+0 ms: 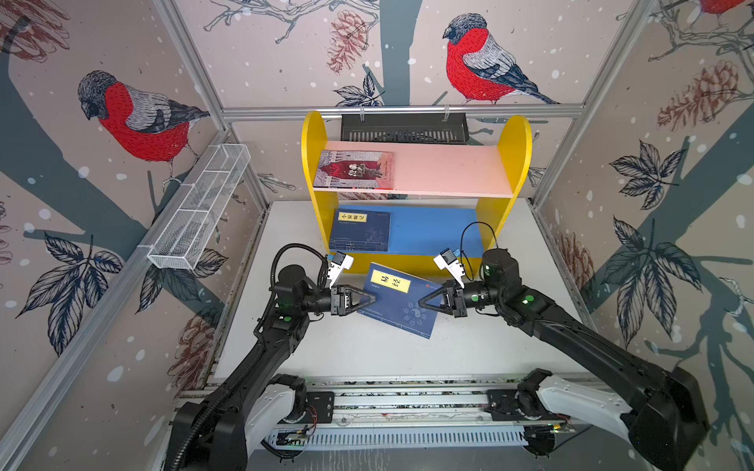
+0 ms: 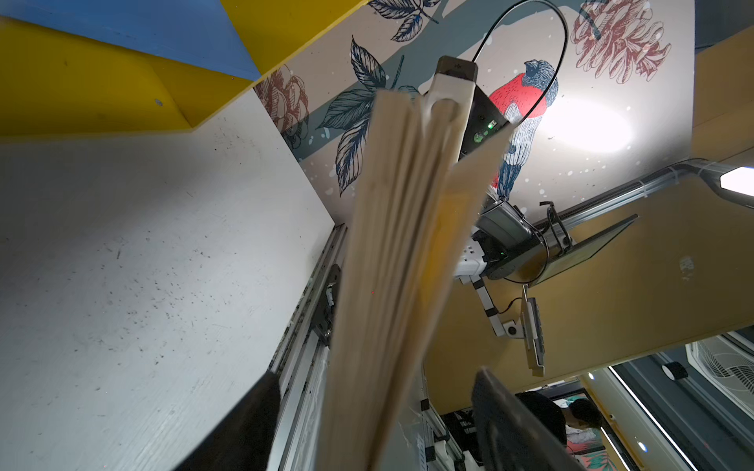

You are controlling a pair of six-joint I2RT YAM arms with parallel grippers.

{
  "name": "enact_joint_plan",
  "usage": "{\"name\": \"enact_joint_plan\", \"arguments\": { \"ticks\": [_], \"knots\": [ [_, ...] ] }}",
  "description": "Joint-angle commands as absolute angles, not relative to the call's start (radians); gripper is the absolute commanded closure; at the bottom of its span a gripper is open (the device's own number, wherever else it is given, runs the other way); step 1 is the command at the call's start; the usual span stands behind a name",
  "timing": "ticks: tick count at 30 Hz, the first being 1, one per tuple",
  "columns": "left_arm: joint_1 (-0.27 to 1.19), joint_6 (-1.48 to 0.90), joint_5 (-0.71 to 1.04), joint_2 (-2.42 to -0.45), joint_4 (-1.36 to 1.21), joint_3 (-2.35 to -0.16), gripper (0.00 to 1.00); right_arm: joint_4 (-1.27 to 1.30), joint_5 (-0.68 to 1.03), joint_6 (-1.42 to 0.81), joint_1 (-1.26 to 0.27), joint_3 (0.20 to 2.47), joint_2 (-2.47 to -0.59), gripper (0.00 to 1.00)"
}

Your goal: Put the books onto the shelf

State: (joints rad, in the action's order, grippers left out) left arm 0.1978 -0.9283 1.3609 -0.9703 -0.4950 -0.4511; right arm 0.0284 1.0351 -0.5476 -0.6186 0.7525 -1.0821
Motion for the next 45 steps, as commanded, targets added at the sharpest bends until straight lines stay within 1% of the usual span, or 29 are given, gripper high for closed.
{"name": "enact_joint_plan", "arguments": {
  "ticks": [1, 5, 6, 7, 8, 9, 11, 12, 14, 17, 23, 26, 28, 29, 30, 32, 33, 37, 38, 40, 41, 42, 43, 45],
  "knots": [
    [0.199, -0.955, 1.37, -0.973, -0.563, -0.46, 0.43, 0.058, 1.036, -0.539, -0.627, 0.77, -1.1, 0.96],
    [0.2, -0.97, 1.371, -0.986, -0.569, -0.478, 0.77, 0.056, 1.034, -0.532, -0.627, 0.785, -1.126, 0.96],
    [0.201, -0.974, 1.371, -0.99, -0.571, -0.481, 0.85, 0.055, 1.026, -0.532, -0.627, 0.79, -1.135, 0.94],
    [0.2, -0.974, 1.37, -0.992, -0.571, -0.484, 0.93, 0.054, 1.018, -0.533, -0.627, 0.794, -1.143, 0.86],
    [0.199, -0.973, 1.369, -0.995, -0.571, -0.487, 1.0, 0.054, 0.997, -0.537, -0.624, 0.797, -1.15, 0.69],
    [0.197, -0.975, 1.365, -0.998, -0.568, -0.492, 1.0, 0.061, 0.974, -0.547, -0.619, 0.797, -1.154, 0.59],
    [0.183, -0.972, 1.359, -1.002, -0.566, -0.503, 1.0, 0.1, 0.934, -0.586, -0.606, 0.778, -1.15, 0.47],
    [0.169, -0.971, 1.353, -1.004, -0.565, -0.51, 1.0, 0.15, 0.913, -0.627, -0.596, 0.755, -1.142, 0.43],
    [0.135, -0.973, 1.339, -1.013, -0.563, -0.521, 1.0, 0.254, 0.881, -0.712, -0.571, 0.7, -1.126, 0.38],
    [0.094, -0.979, 1.339, -1.034, -0.57, -0.544, 1.0, 0.51, 0.888, -0.868, -0.554, 0.607, -1.122, 0.36],
    [0.087, -1.031, 1.308, -1.049, -0.629, -0.556, 1.0, 0.78, 0.866, -1.027, -0.584, 0.554, -1.192, 0.37],
    [0.087, -1.076, 1.294, -1.057, -0.678, -0.541, 1.0, 0.798, 0.844, -1.032, -0.617, 0.577, -1.237, 0.39],
    [0.086, -1.137, 1.277, -1.056, -0.748, -0.52, 1.0, 0.826, 0.83, -1.043, -0.636, 0.584, -1.26, 0.43],
    [0.086, -1.164, 1.261, -1.049, -0.778, -0.506, 1.0, 0.847, 0.826, -1.052, -0.644, 0.587, -1.282, 0.47],
    [0.085, -1.178, 1.249, -1.044, -0.805, -0.496, 1.0, 0.859, 0.822, -1.058, -0.65, 0.59, -1.292, 0.52],
    [0.084, -1.187, 1.234, -1.034, -0.833, -0.482, 1.0, 0.876, 0.81, -1.066, -0.662, 0.599, -1.311, 0.71],
    [0.084, -1.188, 1.232, -1.032, -0.83, -0.481, 1.0, 0.88, 0.807, -1.068, -0.665, 0.602, -1.317, 0.76],
    [0.077, -1.183, 1.229, -1.031, -0.81, -0.481, 1.0, 0.894, 0.79, -1.072, -0.673, 0.609, -1.333, 0.94],
    [0.073, -1.167, 1.225, -1.028, -0.792, -0.48, 0.92, 0.894, 0.79, -1.072, -0.672, 0.609, -1.333, 0.97],
    [0.064, -1.084, 1.213, -1.022, -0.694, -0.492, 0.53, 0.881, 0.793, -1.065, -0.66, 0.615, -1.332, 0.98],
    [0.052, -1.008, 1.199, -1.014, -0.58, -0.51, 0.38, 0.869, 0.797, -1.059, -0.65, 0.621, -1.328, 0.99],
    [0.034, -0.929, 1.18, -1.004, -0.473, -0.528, 0.31, 0.852, 0.8, -1.049, -0.639, 0.627, -1.325, 0.99],
    [0.007, -0.857, 1.147, -0.99, -0.374, -0.543, 0.27, 0.825, 0.805, -1.036, -0.625, 0.635, -1.322, 0.99],
    [-0.046, -0.79, 1.109, -0.96, -0.291, -0.551, 0.21, 0.781, 0.811, -1.013, -0.595, 0.653, -1.318, 0.99]
  ]
}}
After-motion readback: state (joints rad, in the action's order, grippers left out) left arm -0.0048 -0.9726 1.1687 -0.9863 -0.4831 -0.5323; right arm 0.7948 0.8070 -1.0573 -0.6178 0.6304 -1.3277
